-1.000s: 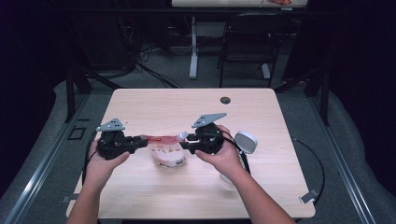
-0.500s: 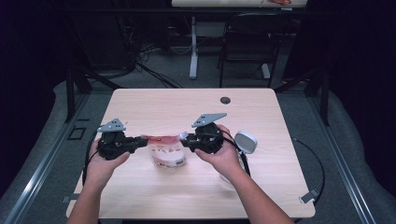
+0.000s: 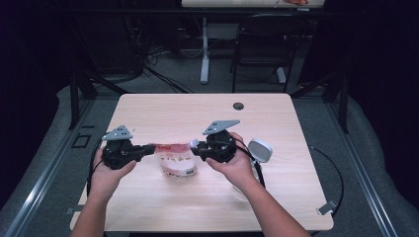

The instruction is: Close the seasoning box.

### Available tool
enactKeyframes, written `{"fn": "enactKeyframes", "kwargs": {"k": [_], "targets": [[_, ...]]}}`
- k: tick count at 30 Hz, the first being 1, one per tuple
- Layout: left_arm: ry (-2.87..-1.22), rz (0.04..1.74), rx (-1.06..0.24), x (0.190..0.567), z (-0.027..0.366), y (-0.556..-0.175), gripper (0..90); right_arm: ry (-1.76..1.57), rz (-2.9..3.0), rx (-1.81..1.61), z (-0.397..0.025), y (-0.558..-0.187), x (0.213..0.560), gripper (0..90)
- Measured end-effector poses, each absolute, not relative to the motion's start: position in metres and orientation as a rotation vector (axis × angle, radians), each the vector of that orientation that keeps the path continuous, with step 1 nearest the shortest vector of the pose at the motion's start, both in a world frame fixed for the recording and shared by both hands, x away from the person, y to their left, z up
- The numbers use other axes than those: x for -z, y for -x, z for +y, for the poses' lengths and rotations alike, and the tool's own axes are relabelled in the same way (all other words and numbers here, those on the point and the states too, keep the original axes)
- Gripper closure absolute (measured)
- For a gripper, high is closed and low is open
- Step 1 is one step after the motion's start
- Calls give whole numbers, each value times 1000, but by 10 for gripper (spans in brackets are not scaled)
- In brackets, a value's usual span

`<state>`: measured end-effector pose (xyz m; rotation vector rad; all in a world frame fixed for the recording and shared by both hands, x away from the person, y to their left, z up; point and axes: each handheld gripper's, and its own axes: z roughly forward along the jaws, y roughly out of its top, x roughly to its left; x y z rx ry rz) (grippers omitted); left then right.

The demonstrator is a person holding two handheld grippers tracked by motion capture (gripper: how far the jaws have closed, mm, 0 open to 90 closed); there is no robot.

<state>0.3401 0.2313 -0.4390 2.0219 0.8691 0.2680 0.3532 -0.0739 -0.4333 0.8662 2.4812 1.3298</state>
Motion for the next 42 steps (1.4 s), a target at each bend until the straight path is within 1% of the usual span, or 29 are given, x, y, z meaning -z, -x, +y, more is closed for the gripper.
{"fn": "enactKeyframes", "kwargs": {"k": [13,24,42], "targets": [[-2015,856,-235,436,231,-338,895,-855,2473,-1334,-77,-348,430,706],[-2011,833,-208,435,222,-335,898,-856,2463,-1331,-87,-339,427,706],[-2048,751,-163,436,191,-331,900,-899,2433,-1289,-120,-317,427,703]]}}
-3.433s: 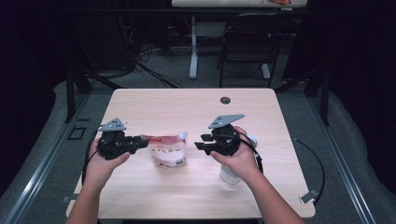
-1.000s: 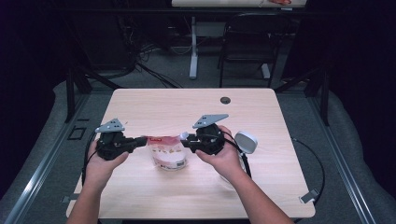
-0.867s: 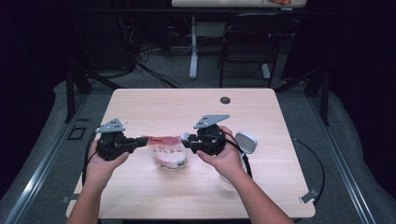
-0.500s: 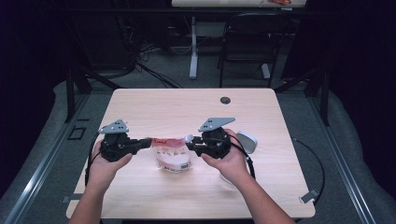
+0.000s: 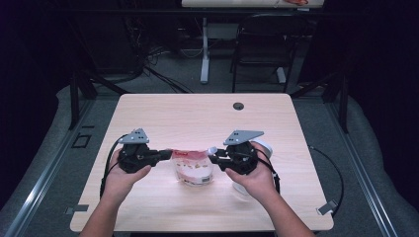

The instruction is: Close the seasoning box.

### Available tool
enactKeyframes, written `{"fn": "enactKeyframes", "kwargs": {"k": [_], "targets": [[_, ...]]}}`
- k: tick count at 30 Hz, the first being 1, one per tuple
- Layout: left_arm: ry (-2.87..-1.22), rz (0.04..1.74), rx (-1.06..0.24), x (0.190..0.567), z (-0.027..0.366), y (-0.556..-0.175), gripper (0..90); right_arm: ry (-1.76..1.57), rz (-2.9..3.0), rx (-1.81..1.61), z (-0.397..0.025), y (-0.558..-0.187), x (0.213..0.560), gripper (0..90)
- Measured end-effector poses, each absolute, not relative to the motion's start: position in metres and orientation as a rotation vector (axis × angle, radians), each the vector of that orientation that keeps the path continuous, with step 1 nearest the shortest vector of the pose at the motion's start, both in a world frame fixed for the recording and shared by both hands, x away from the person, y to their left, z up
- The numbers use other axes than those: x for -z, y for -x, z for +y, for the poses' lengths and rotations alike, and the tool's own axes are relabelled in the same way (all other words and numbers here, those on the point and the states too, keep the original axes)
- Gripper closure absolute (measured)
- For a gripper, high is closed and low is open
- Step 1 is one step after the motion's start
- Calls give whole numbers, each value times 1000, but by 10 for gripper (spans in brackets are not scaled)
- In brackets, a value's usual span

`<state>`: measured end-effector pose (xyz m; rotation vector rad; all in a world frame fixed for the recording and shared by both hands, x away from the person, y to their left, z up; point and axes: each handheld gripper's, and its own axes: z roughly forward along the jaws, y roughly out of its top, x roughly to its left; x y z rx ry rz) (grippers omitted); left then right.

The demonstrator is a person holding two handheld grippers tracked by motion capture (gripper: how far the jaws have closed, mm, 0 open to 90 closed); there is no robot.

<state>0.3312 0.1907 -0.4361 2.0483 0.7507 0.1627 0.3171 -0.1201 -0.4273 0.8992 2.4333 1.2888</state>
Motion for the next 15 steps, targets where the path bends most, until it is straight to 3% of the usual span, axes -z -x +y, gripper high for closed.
{"fn": "enactKeyframes", "kwargs": {"k": [15], "targets": [[-2054,711,-143,440,171,-329,900,-924,2422,-1254,-138,-308,429,696]]}}
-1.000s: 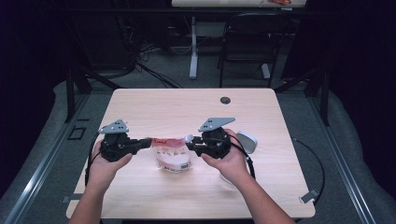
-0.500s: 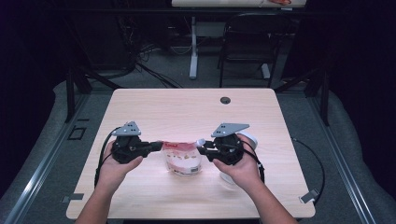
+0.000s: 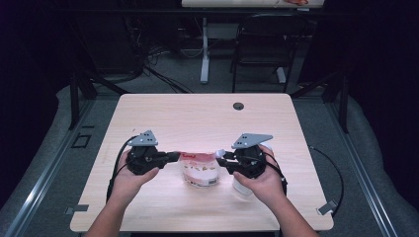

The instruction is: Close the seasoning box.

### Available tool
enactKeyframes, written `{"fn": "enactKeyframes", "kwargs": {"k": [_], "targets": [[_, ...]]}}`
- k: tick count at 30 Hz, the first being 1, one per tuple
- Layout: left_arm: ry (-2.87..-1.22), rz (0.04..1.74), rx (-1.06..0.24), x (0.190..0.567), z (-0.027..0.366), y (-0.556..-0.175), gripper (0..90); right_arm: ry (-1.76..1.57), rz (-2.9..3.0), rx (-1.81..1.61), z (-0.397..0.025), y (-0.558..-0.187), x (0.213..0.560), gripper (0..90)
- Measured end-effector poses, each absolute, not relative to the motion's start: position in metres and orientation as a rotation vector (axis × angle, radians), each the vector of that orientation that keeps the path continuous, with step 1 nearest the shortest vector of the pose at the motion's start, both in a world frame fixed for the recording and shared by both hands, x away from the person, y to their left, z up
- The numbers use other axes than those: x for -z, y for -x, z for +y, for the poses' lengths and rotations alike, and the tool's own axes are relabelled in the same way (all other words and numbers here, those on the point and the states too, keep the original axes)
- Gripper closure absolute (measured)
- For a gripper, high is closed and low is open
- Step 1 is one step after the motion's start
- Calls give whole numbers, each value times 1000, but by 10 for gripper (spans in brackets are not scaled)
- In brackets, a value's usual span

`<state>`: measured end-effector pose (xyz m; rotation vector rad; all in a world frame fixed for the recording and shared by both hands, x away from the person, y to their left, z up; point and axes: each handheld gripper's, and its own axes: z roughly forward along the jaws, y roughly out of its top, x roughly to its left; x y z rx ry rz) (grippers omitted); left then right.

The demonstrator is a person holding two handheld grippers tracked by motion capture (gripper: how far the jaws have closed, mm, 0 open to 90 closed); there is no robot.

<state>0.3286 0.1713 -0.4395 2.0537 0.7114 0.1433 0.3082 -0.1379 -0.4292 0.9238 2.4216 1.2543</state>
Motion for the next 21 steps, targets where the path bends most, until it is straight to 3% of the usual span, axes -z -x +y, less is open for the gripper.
{"fn": "enactKeyframes", "kwargs": {"k": [14,21], "targets": [[-2021,706,-118,442,175,-329,830,-873,2489,-1204,-144,-309,424,662],[-2018,709,-129,439,180,-328,727,-850,2516,-1158,-148,-306,414,657]]}}
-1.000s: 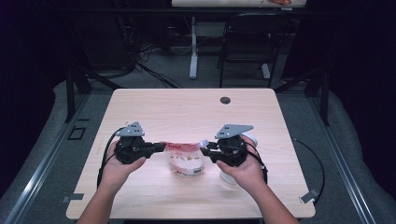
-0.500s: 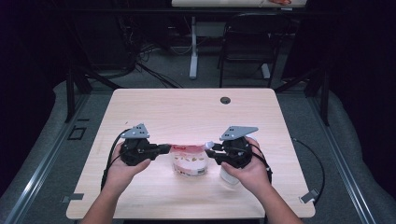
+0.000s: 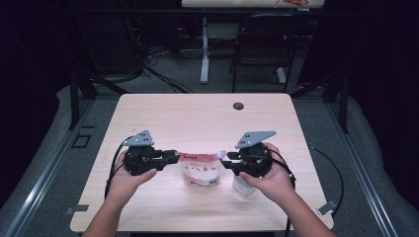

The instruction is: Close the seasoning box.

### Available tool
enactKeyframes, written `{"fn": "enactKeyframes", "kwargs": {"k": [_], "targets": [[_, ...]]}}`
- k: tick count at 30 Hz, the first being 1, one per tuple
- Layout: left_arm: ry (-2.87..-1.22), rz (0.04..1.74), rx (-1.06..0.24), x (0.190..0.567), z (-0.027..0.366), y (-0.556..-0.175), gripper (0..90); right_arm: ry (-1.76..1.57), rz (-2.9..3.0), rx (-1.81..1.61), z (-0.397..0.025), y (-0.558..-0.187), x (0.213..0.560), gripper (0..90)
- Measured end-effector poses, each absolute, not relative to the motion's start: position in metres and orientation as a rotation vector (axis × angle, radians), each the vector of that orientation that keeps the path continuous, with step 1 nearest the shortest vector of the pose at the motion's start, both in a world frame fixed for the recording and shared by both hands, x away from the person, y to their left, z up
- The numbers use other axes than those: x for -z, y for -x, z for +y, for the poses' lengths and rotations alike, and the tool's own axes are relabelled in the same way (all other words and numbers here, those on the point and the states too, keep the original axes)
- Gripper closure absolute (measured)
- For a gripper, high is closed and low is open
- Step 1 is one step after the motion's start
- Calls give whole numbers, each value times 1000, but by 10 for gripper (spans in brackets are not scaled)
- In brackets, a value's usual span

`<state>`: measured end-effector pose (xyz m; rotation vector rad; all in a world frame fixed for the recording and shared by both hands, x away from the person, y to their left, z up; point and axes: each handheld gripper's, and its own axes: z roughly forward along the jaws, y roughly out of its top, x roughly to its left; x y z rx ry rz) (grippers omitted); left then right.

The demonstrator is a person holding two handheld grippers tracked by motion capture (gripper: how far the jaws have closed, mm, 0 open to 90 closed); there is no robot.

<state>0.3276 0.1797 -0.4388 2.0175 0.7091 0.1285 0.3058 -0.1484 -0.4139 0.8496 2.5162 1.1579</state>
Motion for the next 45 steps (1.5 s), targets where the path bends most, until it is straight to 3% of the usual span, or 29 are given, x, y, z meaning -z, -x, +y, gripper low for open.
{"fn": "enactKeyframes", "kwargs": {"k": [21,45], "targets": [[-1999,745,-133,434,196,-328,669,-758,2580,-1105,-146,-312,383,658],[-1986,761,-136,433,209,-328,658,-616,2730,-1018,-72,-339,382,671]]}}
